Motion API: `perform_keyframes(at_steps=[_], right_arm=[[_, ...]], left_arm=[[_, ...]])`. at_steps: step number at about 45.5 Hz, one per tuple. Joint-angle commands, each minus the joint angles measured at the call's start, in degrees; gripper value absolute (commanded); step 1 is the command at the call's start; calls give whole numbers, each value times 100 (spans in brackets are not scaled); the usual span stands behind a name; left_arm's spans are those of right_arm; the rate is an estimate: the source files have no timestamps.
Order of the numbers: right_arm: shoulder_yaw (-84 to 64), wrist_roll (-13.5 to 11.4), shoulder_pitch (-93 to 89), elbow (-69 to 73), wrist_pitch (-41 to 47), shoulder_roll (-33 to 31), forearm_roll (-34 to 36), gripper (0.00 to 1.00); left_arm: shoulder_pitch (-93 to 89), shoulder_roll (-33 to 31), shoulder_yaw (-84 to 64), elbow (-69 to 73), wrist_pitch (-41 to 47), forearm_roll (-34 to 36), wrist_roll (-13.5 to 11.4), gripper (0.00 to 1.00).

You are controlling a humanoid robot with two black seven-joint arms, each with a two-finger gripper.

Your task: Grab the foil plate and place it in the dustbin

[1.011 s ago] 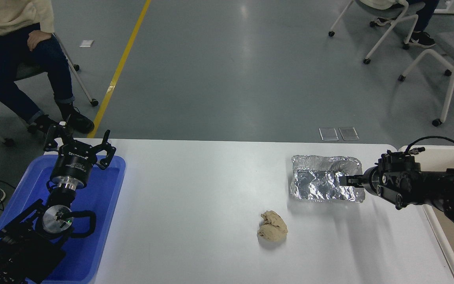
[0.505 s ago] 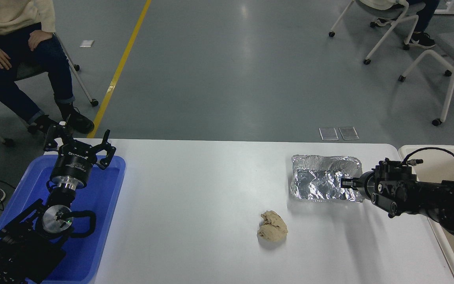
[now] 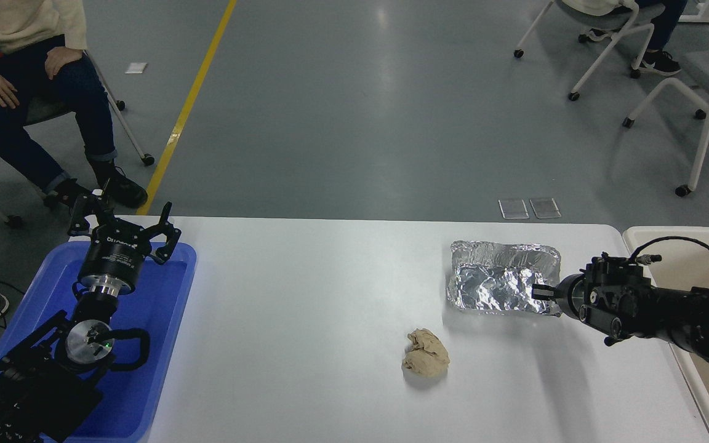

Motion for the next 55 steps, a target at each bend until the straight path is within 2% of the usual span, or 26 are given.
perform_keyframes(at_steps=[1, 8, 20, 28, 46, 55], right_arm=[[-57, 7, 701, 1319, 14, -537, 1, 0], [-329, 33, 1484, 2532, 40, -1003, -17, 0], [-1191, 42, 2925, 4106, 242, -1328, 1, 0], [-1296, 42, 3778, 4520, 1234, -1689, 1, 0], [-1876, 42, 5633, 4564, 4073, -1759, 422, 0], [-2087, 42, 6353, 4564, 4092, -1865, 431, 0]], left_arm=[[0, 0, 9, -5, 0, 0, 0, 100], [-9, 0, 9, -5, 0, 0, 0, 100], [-9, 0, 9, -5, 0, 0, 0, 100], [0, 0, 9, 4, 0, 0, 0, 100], [0, 0, 9, 4, 0, 0, 0, 100], [0, 0, 9, 4, 0, 0, 9, 100]])
